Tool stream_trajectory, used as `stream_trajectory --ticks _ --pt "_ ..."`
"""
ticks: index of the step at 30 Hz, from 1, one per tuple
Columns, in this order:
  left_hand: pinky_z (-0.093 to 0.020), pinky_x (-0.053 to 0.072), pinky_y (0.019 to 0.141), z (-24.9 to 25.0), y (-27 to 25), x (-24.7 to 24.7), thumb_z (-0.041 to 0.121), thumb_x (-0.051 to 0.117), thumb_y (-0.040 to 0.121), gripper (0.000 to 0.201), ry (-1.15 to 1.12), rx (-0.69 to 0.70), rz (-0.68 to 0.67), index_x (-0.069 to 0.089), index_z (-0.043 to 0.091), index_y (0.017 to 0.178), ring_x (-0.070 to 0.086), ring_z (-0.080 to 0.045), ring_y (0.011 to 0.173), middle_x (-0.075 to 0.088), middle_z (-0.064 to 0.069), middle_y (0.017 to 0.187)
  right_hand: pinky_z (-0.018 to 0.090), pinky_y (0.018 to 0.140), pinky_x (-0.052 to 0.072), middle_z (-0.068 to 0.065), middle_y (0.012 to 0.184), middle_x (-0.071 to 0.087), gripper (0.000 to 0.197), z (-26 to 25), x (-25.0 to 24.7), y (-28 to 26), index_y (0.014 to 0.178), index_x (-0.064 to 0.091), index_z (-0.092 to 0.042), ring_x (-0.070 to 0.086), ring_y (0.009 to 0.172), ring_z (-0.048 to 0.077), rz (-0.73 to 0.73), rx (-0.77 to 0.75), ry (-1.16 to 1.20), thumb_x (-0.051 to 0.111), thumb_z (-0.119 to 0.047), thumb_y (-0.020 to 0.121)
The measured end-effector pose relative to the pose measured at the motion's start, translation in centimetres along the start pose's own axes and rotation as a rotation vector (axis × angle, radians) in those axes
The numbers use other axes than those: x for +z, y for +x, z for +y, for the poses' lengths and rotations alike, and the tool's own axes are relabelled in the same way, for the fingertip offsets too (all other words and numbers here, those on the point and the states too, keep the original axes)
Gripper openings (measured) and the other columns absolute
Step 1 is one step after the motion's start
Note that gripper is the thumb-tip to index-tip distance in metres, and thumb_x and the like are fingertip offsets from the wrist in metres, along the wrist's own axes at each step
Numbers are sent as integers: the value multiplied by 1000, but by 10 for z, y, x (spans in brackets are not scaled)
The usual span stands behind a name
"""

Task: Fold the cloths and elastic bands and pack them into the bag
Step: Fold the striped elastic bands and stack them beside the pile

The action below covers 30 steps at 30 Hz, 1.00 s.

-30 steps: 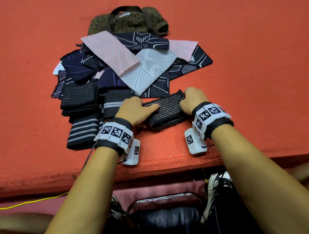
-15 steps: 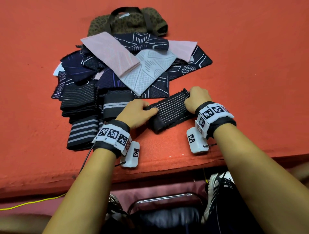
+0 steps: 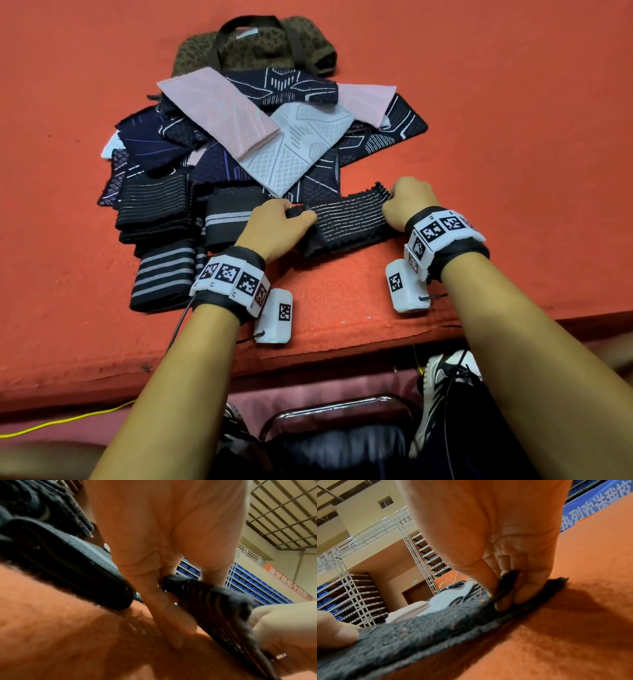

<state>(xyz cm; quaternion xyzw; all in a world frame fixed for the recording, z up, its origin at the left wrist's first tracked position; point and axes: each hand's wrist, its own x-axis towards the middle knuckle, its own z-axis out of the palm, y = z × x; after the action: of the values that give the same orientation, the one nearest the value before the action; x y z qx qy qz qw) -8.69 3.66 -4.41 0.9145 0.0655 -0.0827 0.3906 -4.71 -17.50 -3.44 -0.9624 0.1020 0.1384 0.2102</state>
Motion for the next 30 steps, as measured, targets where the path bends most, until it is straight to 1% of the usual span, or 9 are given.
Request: stream_trajectory --ticks 2,4,8,11,17,22,26,28,30 --pt "-36 57 75 -1 -1 1 41 60 79 29 -52 -13 -75 67 12 77 67 -21 78 70 -3 77 31 56 38 17 85 56 14 0 0 0 72 47 -3 54 71 32 7 5 2 47 0 85" --pt "-38 58 76 -2 -2 3 38 60 81 28 -21 -4 -140 69 12 78 67 -18 73 72 -5 78 31 59 39 17 85 55 20 0 1 0 67 42 -4 53 72 32 11 12 -3 47 0 86" --pt "-27 45 59 -7 -1 7 29 64 89 28 58 29 -87 67 3 78 56 -15 62 63 -4 67 33 63 42 17 88 55 23 1 4 -1 67 41 -4 54 76 34 44 36 -37 49 -4 88" --pt "-19 44 49 -8 -1 8 29 69 89 32 -1 11 -67 67 0 78 57 -8 47 63 -2 60 35 68 44 17 90 53 9 2 3 -2 81 48 -4 53 79 35 67 54 -66 50 -6 90" --pt "-14 37 46 -7 2 4 36 73 85 33 48 19 -3 65 7 71 55 -8 53 63 0 61 35 71 44 23 110 62 11 9 -3 -2 96 58 -3 60 98 40 32 83 -82 53 -10 89" --pt "-11 38 41 -6 0 5 32 71 86 29 25 -1 -21 60 12 69 57 -4 43 65 -1 61 34 71 44 23 110 63 18 9 -8 -3 101 60 0 61 93 39 4 95 -57 52 -12 90" --pt "-24 47 53 -7 0 8 35 68 87 28 74 -18 -26 57 15 71 65 -16 64 67 -3 71 33 70 44 21 103 63 12 7 -12 -5 88 54 -1 56 82 34 -12 98 -60 52 -13 90" --pt "-31 50 66 -9 2 8 38 68 87 30 124 -34 -35 58 13 73 65 -24 77 70 -9 78 33 71 44 22 104 63 13 6 -14 -5 88 54 -2 57 84 34 -4 108 -67 52 -14 89" --pt "-32 48 69 -10 2 9 39 67 87 31 139 -36 -41 58 13 74 65 -27 82 70 -11 82 32 71 43 21 105 63 12 5 -15 -4 88 54 -2 60 90 36 0 119 -73 53 -15 89"
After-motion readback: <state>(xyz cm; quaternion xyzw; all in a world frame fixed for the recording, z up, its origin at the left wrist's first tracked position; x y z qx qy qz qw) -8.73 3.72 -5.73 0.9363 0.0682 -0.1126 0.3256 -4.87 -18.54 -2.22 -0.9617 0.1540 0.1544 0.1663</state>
